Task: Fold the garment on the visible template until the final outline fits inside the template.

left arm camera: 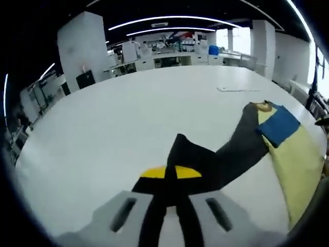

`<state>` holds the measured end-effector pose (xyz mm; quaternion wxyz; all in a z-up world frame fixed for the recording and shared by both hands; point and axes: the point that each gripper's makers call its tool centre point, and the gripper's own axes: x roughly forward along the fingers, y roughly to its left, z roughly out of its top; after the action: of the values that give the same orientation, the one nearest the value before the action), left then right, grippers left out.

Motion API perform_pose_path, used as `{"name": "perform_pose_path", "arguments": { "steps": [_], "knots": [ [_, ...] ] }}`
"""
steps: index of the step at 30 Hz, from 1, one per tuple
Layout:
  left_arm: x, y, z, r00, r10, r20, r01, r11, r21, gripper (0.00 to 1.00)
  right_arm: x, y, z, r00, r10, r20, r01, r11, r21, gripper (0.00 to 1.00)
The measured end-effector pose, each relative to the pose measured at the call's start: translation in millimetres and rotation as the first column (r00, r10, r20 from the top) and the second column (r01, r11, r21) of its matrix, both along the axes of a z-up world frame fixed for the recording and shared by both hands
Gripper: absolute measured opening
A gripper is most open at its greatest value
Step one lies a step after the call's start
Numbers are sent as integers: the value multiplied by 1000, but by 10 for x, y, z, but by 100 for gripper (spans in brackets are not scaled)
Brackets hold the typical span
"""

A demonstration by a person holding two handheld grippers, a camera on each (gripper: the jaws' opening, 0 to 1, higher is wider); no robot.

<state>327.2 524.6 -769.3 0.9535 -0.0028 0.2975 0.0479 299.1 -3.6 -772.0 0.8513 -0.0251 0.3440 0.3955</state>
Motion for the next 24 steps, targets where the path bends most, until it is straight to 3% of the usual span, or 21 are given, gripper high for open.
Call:
{"name": "perform_pose_path", "arguments": {
  "steps": [2, 5, 7, 8, 9, 10, 11, 13, 14, 17, 19, 21, 24],
  "knots": [
    [10, 70, -6, 998, 57, 14, -56, 997, -51, 0, 1, -13, 0, 1000, -5, 0, 5, 1000, -4, 90],
    [-13, 224, -51, 990, 137, 15, -136, 988, -69, 0, 9, -25, 10, 1000, -9, 4, 9, 1000, -5, 90],
    [-69, 282, -142, 979, 204, -15, -205, 969, -140, 0, 21, -36, 10, 1000, -15, 6, 15, 1000, -6, 90],
    [-121, 248, -212, 966, 256, -47, -260, 939, -225, 1, 26, -42, 9, 1000, -19, 6, 19, 1000, -6, 91],
    [-131, 250, -247, 959, 278, -52, -282, 924, -259, 1, 28, -46, 3, 1000, -25, 4, 25, 1000, -6, 91],
    [-154, 274, -289, 956, 286, -61, -292, 922, -255, 1, 31, -48, -4, 1000, -27, 2, 27, 1000, -7, 92],
    [-182, 325, -323, 956, 287, -63, -294, 934, -205, 1, 31, -52, -12, 1000, -28, 0, 28, 1000, -8, 92],
    [-199, 352, -367, 956, 287, -64, -294, 941, -170, 1, 29, -58, -14, 1000, -30, 0, 30, 999, -12, 92],
    [-223, 387, -391, 950, 305, -74, -313, 937, -157, 1, 25, -57, -11, 1000, -30, 0, 30, 999, -12, 92],
    [-253, 399, -464, 941, 323, -97, -336, 926, -172, 1, 10, -56, -7, 999, -35, -3, 35, 999, -9, 92],
    [-275, 369, -537, 954, 270, -131, -286, 950, -123, 2, 10, -65, -16, 999, -38, -3, 38, 999, -13, 92],
    [-300, 362, -567, 952, 271, -144, -288, 952, -108, 2, 10, -72, -28, 999, -41, -8, 41, 999, -14, 92],
    [-327, 369, -575, 949, 280, -148, -298, 948, -116, 13, 3, -76, -38, 999, -43, -10, 42, 999, -17, 93]
  ]
}}
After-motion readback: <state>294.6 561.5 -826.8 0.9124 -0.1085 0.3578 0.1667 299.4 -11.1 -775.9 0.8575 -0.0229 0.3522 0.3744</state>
